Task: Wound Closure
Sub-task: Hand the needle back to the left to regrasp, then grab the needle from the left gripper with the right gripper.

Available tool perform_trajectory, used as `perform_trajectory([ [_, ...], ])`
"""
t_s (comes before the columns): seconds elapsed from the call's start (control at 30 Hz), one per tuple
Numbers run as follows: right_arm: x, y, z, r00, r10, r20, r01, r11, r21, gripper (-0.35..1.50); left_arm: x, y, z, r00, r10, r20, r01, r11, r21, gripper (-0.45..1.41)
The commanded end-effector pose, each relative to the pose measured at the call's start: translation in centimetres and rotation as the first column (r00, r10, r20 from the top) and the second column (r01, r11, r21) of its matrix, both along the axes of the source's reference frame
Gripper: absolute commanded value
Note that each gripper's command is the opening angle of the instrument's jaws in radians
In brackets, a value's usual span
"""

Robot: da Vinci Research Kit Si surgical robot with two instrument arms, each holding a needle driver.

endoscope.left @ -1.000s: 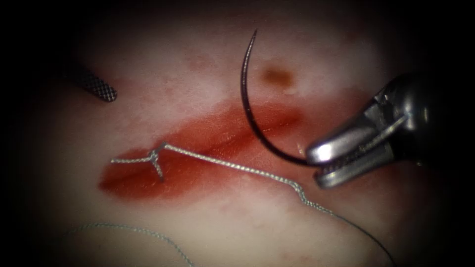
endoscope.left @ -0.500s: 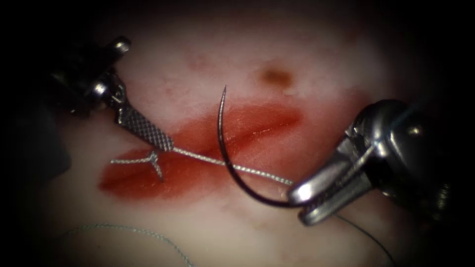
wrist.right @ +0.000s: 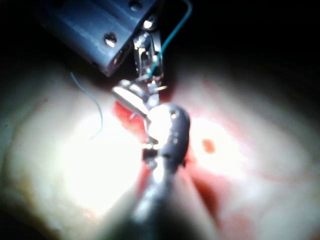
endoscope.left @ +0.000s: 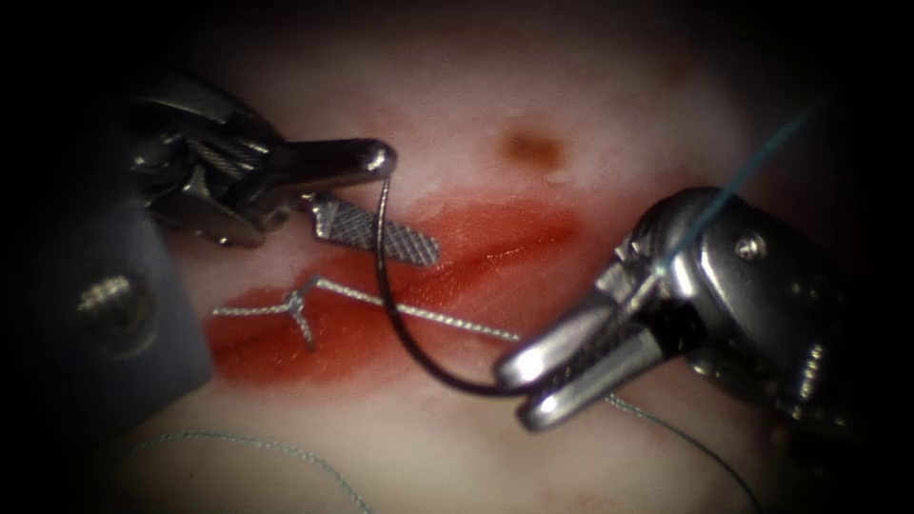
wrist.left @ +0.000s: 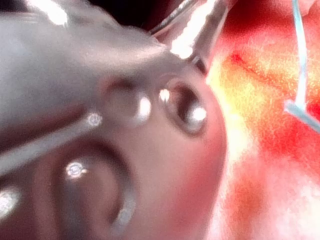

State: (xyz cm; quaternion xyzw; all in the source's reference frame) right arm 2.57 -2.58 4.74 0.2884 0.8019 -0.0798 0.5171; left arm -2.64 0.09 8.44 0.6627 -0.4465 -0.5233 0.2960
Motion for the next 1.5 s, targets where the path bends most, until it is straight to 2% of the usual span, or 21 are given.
perform_trajectory([
  [0.03,0.11,0.07,-0.04,1.000,0.002,-0.005,-0.002,1.000,-0.002,-0.35,-0.04,0.12,-0.04,1.000,-0.003,0.002,0.003,1.000,-0.007,0.25],
  [0.2,0.08,0.10,-0.07,1.000,-0.002,-0.008,0.002,1.000,0.003,-0.35,-0.04,0.04,-0.07,0.998,0.060,0.034,-0.058,0.997,-0.049,-0.45],
  [0.47,0.02,0.12,-0.09,1.000,-0.003,-0.009,0.003,1.000,0.001,-0.35,-0.02,0.05,-0.08,0.990,0.133,0.054,-0.128,0.989,-0.075,-0.45],
  [0.5,0.02,0.12,-0.09,0.999,0.036,-0.003,-0.035,0.999,0.026,0.22,-0.02,0.09,-0.08,0.996,0.089,0.029,-0.083,0.985,-0.150,-0.45],
  [0.57,-0.01,0.12,-0.10,0.992,0.127,0.021,-0.129,0.987,0.098,0.64,0.00,0.14,-0.08,0.999,0.047,0.007,-0.045,0.979,-0.197,-0.45],
  [0.63,-0.04,0.14,-0.11,0.971,0.229,0.067,-0.236,0.962,0.137,0.79,0.06,0.17,-0.07,0.999,0.041,-0.004,-0.041,0.978,-0.205,-0.45],
  [0.7,-0.16,0.28,-0.17,0.914,0.373,0.161,-0.397,0.903,0.162,0.84,0.19,0.20,-0.03,0.999,0.050,-0.003,-0.049,0.977,-0.207,-0.45],
  [0.77,-0.30,0.36,-0.21,0.870,0.445,0.214,-0.479,0.865,0.148,1.11,0.27,0.25,0.00,0.999,0.041,0.020,-0.038,0.986,-0.165,-0.45],
  [0.8,-0.35,0.36,-0.21,0.852,0.467,0.239,-0.507,0.849,0.150,1.13,0.29,0.27,0.01,1.000,0.025,0.012,-0.023,0.987,-0.158,-0.45],
  [0.87,-0.45,0.35,-0.21,0.824,0.476,0.307,-0.546,0.811,0.207,1.05,0.34,0.34,0.01,0.997,-0.056,-0.052,0.044,0.978,-0.204,-0.45],
  [0.93,-0.56,0.34,-0.20,0.769,0.462,0.442,-0.619,0.711,0.334,0.88,0.39,0.40,0.01,0.982,-0.122,-0.141,0.082,0.961,-0.264,-0.45],
  [0.97,-0.60,0.33,-0.20,0.726,0.473,0.500,-0.670,0.651,0.357,0.73,0.42,0.43,0.01,0.965,-0.162,-0.205,0.084,0.936,-0.340,-0.45],
  [1.03,-0.66,0.32,-0.21,0.600,0.504,0.622,-0.782,0.534,0.322,0.66,0.47,0.45,0.00,0.917,-0.228,-0.327,0.051,0.880,-0.471,-0.45],
  [1.07,-0.69,0.30,-0.22,0.506,0.465,0.727,-0.840,0.457,0.293,0.66,0.52,0.45,0.00,0.849,-0.274,-0.451,-0.021,0.836,-0.548,-0.45],
  [1.1,-0.69,0.29,-0.23,0.478,0.428,0.767,-0.854,0.432,0.291,0.61,0.53,0.44,-0.01,0.831,-0.293,-0.473,-0.059,0.799,-0.599,-0.45],
  [1.13,-0.68,0.27,-0.24,0.409,0.356,0.840,-0.886,0.377,0.271,0.37,0.57,0.42,-0.02,0.794,-0.359,-0.492,-0.115,0.705,-0.700,-0.45],
  [1.23,-0.59,0.27,-0.28,0.241,0.308,0.920,-0.933,0.335,0.133,0.37,0.56,0.34,-0.10,0.740,-0.478,-0.473,-0.169,0.549,-0.818,-0.45],
  [1.3,-0.47,0.26,-0.32,0.213,0.279,0.936,-0.961,0.231,0.149,0.46,0.48,0.28,-0.20,0.683,-0.532,-0.501,-0.236,0.488,-0.840,-0.45],
  [1.37,-0.38,0.24,-0.36,0.183,0.247,0.952,-0.974,0.181,0.140,0.44,0.38,0.24,-0.27,0.640,-0.566,-0.520,-0.286,0.453,-0.845,-0.45],
  [1.4,-0.25,0.20,-0.40,0.160,0.183,0.970,-0.979,0.159,0.131,0.36,0.28,0.18,-0.33,0.601,-0.598,-0.529,-0.307,0.439,-0.845,-0.45],
  [1.5,-0.05,0.14,-0.43,0.140,0.144,0.980,-0.979,0.169,0.115,0.36,0.16,0.11,-0.39,0.590,-0.607,-0.533,-0.320,0.430,-0.844,-0.45],
])
